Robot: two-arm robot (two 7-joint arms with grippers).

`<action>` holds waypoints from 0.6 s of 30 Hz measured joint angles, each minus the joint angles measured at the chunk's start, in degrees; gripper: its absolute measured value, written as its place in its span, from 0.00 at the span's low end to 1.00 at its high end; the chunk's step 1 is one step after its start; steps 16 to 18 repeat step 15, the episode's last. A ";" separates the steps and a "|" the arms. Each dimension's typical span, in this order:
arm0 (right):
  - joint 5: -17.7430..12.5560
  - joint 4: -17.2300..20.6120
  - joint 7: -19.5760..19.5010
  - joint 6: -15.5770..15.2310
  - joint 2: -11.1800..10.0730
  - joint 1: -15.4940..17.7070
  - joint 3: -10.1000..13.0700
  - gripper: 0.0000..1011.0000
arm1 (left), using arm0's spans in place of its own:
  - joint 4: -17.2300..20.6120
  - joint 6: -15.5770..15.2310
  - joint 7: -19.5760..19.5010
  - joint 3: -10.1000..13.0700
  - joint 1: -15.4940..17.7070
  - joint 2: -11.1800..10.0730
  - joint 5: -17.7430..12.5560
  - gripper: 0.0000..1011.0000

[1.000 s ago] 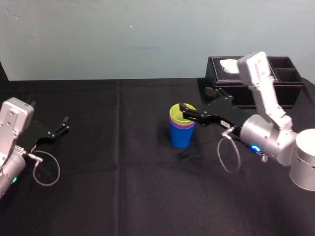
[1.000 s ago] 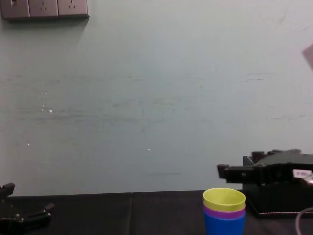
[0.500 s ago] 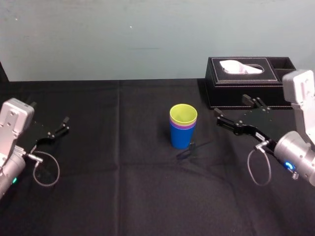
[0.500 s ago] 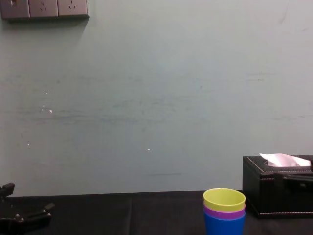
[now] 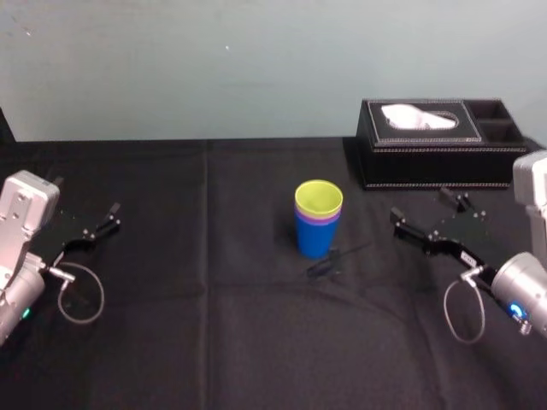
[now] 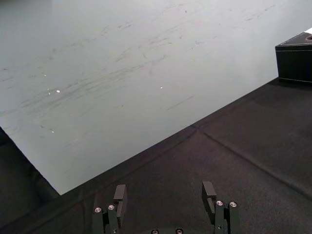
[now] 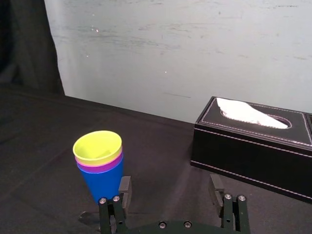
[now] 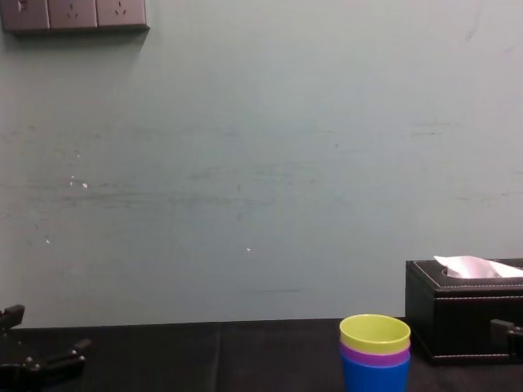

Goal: Stack the three plastic cups sequentially using one hand.

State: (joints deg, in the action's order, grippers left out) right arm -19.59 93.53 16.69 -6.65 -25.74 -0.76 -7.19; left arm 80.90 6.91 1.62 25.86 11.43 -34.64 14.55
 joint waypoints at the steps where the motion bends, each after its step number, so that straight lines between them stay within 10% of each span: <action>1: 0.00 0.00 0.00 0.00 0.00 0.00 0.00 0.99 | 0.00 0.00 0.00 0.00 0.00 -0.01 0.00 1.00; 18: 0.08 0.24 -0.02 -0.17 -0.06 -0.16 -0.09 0.99 | 0.00 0.00 0.00 0.00 0.00 0.00 0.00 1.00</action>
